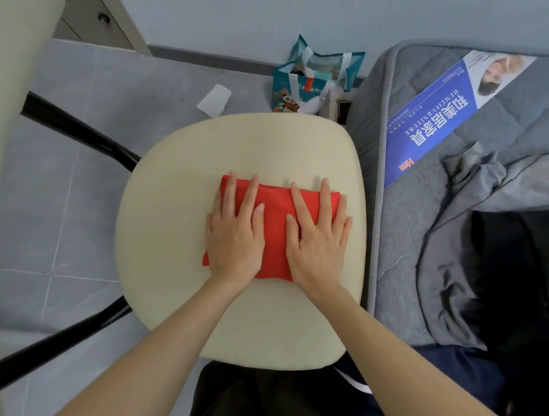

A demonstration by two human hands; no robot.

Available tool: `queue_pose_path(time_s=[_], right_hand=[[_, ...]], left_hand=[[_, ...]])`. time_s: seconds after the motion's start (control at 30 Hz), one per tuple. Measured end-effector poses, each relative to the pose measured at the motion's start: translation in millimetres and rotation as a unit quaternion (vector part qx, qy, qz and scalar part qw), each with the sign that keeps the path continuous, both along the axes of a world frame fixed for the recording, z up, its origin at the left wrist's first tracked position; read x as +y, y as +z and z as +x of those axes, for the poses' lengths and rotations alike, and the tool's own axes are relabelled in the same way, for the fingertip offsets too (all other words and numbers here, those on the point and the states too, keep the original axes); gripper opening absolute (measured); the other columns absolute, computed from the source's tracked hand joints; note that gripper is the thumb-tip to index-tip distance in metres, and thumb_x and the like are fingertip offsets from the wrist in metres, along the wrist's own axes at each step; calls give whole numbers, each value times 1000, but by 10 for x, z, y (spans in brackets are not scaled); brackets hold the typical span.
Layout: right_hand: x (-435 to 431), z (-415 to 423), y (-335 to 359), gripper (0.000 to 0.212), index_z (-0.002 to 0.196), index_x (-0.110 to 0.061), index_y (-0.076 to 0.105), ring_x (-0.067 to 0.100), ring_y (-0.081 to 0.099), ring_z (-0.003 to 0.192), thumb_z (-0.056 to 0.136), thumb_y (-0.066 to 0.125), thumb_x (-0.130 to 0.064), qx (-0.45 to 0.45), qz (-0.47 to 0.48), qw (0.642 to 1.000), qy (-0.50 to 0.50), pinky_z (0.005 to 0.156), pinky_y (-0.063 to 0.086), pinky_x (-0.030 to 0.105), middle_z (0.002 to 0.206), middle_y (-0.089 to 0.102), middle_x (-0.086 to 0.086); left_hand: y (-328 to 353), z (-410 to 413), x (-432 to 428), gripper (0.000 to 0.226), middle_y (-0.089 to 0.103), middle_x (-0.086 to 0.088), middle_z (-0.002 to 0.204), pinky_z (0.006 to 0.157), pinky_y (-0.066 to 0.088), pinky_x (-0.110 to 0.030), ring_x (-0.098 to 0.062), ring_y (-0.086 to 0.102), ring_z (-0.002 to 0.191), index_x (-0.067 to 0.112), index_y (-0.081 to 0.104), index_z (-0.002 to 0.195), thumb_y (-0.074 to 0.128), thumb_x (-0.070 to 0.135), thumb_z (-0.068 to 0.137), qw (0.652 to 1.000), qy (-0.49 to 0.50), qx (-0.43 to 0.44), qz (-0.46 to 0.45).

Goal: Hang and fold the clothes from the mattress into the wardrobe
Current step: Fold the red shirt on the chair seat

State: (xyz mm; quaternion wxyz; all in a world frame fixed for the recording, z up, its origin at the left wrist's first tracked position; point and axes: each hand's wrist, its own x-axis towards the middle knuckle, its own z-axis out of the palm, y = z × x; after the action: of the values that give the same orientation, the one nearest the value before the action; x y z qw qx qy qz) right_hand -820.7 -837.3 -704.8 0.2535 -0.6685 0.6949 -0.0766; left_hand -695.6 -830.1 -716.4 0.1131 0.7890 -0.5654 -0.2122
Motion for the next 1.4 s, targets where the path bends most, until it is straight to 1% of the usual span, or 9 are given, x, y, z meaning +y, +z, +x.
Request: queue_pose_path(time_s=[0.13, 0.23, 0.37, 0.5, 0.67, 0.87, 1.1, 1.2, 1.4], right_hand=[[-47, 22, -49, 49, 142, -59, 16, 30, -8, 147, 99, 32, -45, 6, 12, 1000, -24, 119, 1, 49, 161, -6, -8], [-47, 18, 14, 49, 141, -60, 13, 29, -11, 146, 99, 33, -46, -11, 23, 999, -23, 119, 0, 47, 160, -12, -8], [44, -19, 71, 55, 142, -60, 7, 25, -6, 146, 98, 37, -49, -41, 45, 995, -80, 119, 6, 43, 159, -15, -8], [130, 36, 94, 63, 146, -49, 15, 27, 20, 133, 92, 47, -53, -57, 23, 979, -196, 111, 20, 42, 157, 10, 1], [117, 137, 72, 71, 146, -44, 21, 31, 41, 104, 86, 55, -58, -41, 12, 958, -282, 96, 35, 40, 128, 38, 10], [26, -35, 285, 69, 140, -35, 31, 28, 57, 110, 83, 62, -55, -139, 70, 954, -255, 95, 44, 39, 124, 57, 4], [116, -204, 922, 64, 135, -36, 38, 20, 54, 113, 80, 67, -53, -177, 51, 953, -240, 96, 42, 33, 109, 52, -11], [208, -252, 1190, 59, 134, -38, 37, 21, 54, 112, 83, 63, -53, -189, 46, 955, -223, 96, 42, 35, 110, 52, -9], [700, -320, 1626, 51, 133, -39, 37, 16, 54, 109, 88, 58, -51, -217, 34, 961, -171, 92, 41, 31, 115, 52, -11]], left_hand=[[-46, 34, -32, 55, 13, -6, 159, 111, 26, -44, -26, 22, 143, 44, 23, 146, 17, 56, 93, 999, 34, 10, 22], [65, 3, -39, 48, 6, -3, 159, 110, 21, -47, -25, 17, 142, 52, 22, 143, 31, 53, 96, 996, 66, 40, 44], [211, 35, -15, 58, 20, -8, 146, 106, 26, -38, -28, 27, 129, 47, 29, 143, 53, 47, 91, 974, 148, 166, 49], [217, 163, 1, 66, 32, -10, 131, 103, 31, -33, -30, 33, 121, 38, 36, 142, 62, 51, 84, 927, 277, 240, 81], [198, 168, 14, 63, 57, -6, 122, 92, 42, -37, -30, 53, 114, 14, 43, 128, 62, 54, 83, 930, 272, 239, 62], [325, 253, -72, 40, 64, 3, 98, 84, 45, -29, -23, 61, 101, 21, 63, 105, 60, 55, 84, 883, 304, 328, 142], [810, 244, 159, 27, 62, 12, 93, 93, 50, -40, -19, 62, 94, 35, 57, 83, 56, 61, 83, 854, 310, 404, 102], [1078, 253, 284, 27, 61, 13, 94, 92, 49, -44, -18, 61, 93, 36, 52, 85, 52, 63, 85, 869, 288, 396, 73], [1583, 205, 841, 32, 54, 16, 93, 88, 48, -40, -14, 57, 91, 32, 43, 110, 41, 58, 93, 892, 259, 371, 21]])
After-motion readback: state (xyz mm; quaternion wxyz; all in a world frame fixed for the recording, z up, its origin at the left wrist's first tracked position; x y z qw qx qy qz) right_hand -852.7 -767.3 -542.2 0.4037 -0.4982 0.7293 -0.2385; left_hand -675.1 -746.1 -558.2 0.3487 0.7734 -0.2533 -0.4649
